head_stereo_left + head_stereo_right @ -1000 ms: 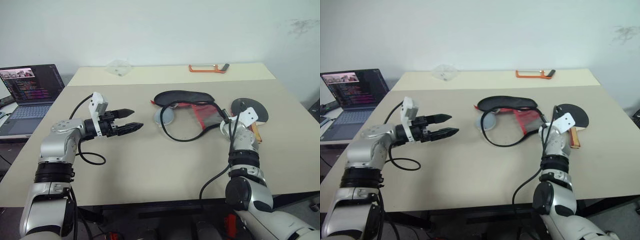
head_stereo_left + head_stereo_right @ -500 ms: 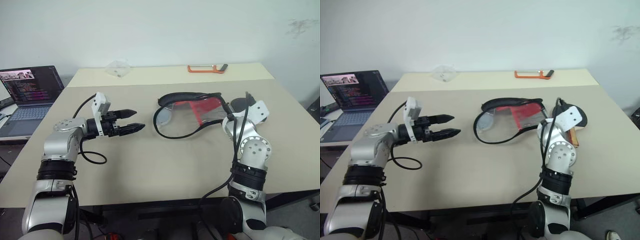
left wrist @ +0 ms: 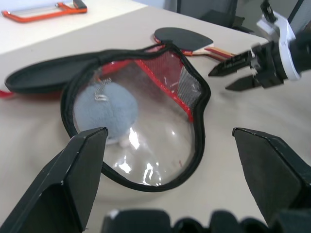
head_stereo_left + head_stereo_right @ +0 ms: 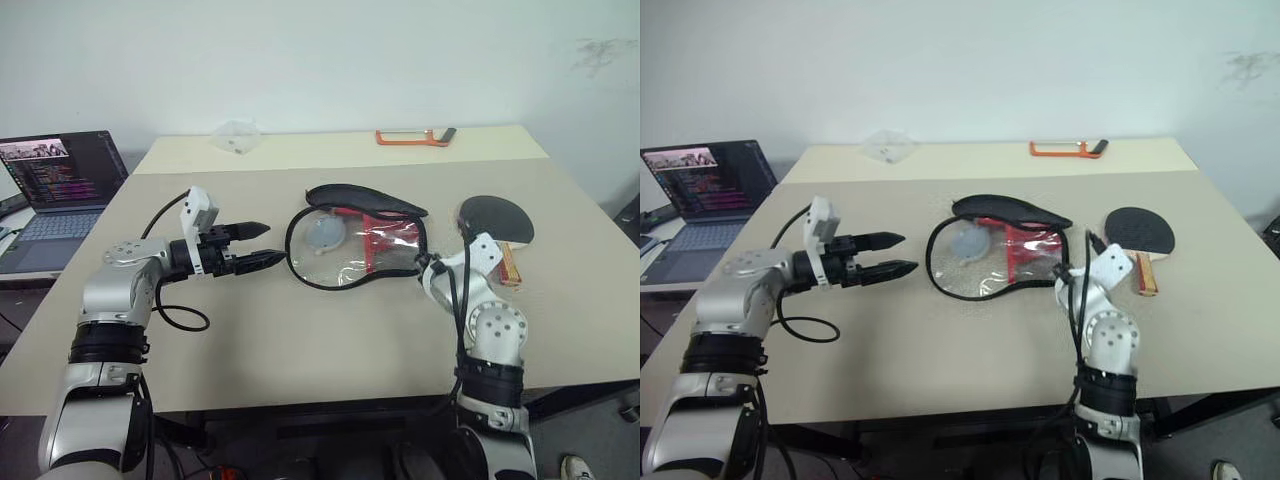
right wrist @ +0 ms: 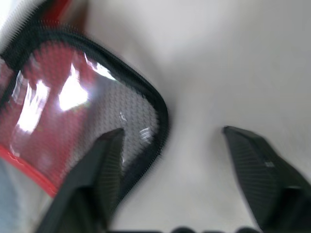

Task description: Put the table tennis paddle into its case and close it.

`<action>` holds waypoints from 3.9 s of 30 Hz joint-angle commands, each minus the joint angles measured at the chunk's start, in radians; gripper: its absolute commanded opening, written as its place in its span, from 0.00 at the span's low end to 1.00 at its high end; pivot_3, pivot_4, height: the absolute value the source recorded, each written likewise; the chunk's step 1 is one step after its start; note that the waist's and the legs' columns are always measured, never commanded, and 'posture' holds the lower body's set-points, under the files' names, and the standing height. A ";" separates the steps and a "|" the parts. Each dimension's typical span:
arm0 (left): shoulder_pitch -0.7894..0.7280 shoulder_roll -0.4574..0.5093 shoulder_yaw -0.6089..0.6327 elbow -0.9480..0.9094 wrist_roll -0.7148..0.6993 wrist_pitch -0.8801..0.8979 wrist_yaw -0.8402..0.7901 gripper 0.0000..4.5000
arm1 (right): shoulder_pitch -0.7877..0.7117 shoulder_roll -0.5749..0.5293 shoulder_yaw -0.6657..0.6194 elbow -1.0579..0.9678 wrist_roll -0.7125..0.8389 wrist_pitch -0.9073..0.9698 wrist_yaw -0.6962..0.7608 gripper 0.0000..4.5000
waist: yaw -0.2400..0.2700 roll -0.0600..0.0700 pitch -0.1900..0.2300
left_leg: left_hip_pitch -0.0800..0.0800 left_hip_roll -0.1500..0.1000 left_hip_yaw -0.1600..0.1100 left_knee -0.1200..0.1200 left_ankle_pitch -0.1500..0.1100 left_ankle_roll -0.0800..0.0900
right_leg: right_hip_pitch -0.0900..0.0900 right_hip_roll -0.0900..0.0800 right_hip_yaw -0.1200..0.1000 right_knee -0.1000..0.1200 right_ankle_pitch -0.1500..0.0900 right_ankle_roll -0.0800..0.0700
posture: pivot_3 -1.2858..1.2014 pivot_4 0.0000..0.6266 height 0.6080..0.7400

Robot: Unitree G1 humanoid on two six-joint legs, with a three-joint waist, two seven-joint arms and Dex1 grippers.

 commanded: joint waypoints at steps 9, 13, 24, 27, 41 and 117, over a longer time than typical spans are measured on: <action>0.207 0.031 0.060 -0.200 -0.077 0.187 0.066 1.00 | -0.007 -0.552 0.271 -0.340 0.049 0.271 0.886 0.99 | 0.007 0.000 0.000 | 0.000 0.008 0.000 0.000 -0.005 0.008 | 0.003 0.007 -0.003 -0.007 0.000 -0.001 | 0.52 0.24 1.00; 0.252 0.002 0.047 -0.168 -0.034 0.187 0.151 1.00 | -0.031 -0.758 0.256 -0.408 0.022 0.244 1.199 0.99 | 0.024 0.000 0.001 | 0.000 0.008 0.000 0.001 -0.005 0.008 | 0.004 0.007 -0.003 -0.007 0.001 -0.002 | 0.52 0.24 1.00; 0.159 -0.211 0.034 -0.048 0.032 0.169 0.429 1.00 | -0.006 -0.883 0.257 -0.468 -0.051 0.171 1.481 0.99 | 0.075 -0.004 -0.001 | 0.001 0.008 0.000 0.003 -0.005 0.007 | 0.007 0.006 -0.006 -0.008 0.003 -0.002 | 0.52 0.24 1.00; 0.119 -0.228 0.019 -0.009 0.058 0.135 0.451 1.00 | 0.004 -0.880 0.257 -0.482 -0.063 0.170 1.494 0.99 | 0.084 -0.005 -0.001 | 0.001 0.008 0.000 0.003 -0.005 0.007 | 0.007 0.006 -0.006 -0.008 0.003 -0.002 | 0.52 0.24 1.00; -0.004 -0.329 -0.009 0.024 -0.003 0.295 0.396 1.00 | 0.028 -0.954 0.194 -0.484 -0.118 0.124 1.617 0.99 | 0.082 -0.007 0.001 | -0.001 0.009 0.000 0.002 -0.004 0.002 | 0.006 0.007 -0.006 -0.012 0.003 -0.002 | 0.52 0.24 1.00; -0.655 -0.034 -0.321 0.963 0.668 -0.492 0.235 0.66 | 0.033 -0.963 0.174 -0.465 -0.191 0.133 1.713 1.00 | 0.056 -0.019 0.008 | -0.017 0.007 0.001 0.011 -0.005 0.002 | -0.008 0.007 -0.006 -0.006 0.004 -0.001 | 0.52 0.24 1.00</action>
